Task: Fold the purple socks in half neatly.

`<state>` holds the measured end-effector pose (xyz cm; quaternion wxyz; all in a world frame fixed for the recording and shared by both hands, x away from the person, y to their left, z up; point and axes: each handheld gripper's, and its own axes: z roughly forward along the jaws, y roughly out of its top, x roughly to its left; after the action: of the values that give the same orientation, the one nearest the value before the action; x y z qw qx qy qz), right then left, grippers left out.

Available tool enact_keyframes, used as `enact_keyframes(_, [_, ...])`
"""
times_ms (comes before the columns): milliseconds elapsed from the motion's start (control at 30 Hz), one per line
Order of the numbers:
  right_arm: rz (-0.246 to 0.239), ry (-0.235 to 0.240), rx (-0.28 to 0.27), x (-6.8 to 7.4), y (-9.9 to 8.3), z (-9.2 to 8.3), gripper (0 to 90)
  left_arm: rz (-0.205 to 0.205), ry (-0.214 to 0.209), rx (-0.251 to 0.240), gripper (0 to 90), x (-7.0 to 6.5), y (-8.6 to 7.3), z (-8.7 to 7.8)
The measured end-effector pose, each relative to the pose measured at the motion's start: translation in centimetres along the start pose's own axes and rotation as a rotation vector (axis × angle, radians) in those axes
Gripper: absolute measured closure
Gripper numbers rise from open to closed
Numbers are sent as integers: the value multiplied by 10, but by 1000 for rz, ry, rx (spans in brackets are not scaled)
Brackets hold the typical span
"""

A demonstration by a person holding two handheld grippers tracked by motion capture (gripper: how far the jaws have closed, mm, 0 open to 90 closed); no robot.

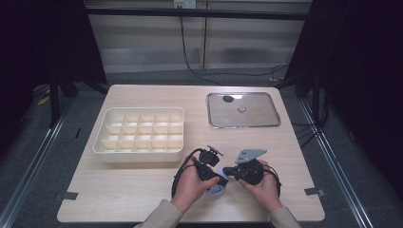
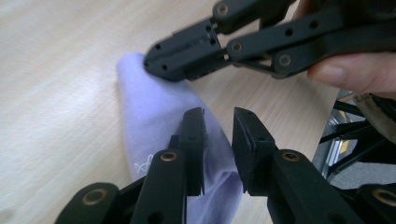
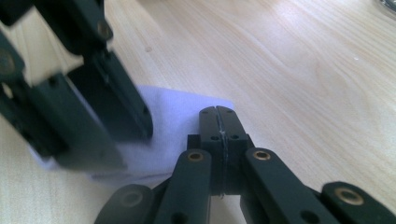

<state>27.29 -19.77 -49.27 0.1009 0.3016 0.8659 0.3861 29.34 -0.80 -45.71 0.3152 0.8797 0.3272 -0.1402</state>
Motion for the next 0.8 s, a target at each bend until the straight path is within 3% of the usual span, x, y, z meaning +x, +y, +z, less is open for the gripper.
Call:
enact_keyframes(200, [-4, 2, 17, 1, -3, 2, 900, -5, 20, 5, 810, 0, -3, -16])
enact_keyframes(367, [-4, -2, 16, 2, -1, 3, 900, 6, -2, 35, 806, -4, -8, -5])
enact_keyframes(500, [-8, -3, 20, 4, 0, 3, 900, -9, 23, 60, 817, -2, -14, 7])
enact_keyframes(533, [-9, 0, 17, 4, 0, 2, 900, -10, 16, 53, 821, 0, -15, 8])
enact_keyframes(800, [-9, -5, 9, 5, -2, 1, 900, 7, 71, 82, 847, 0, -16, 6])
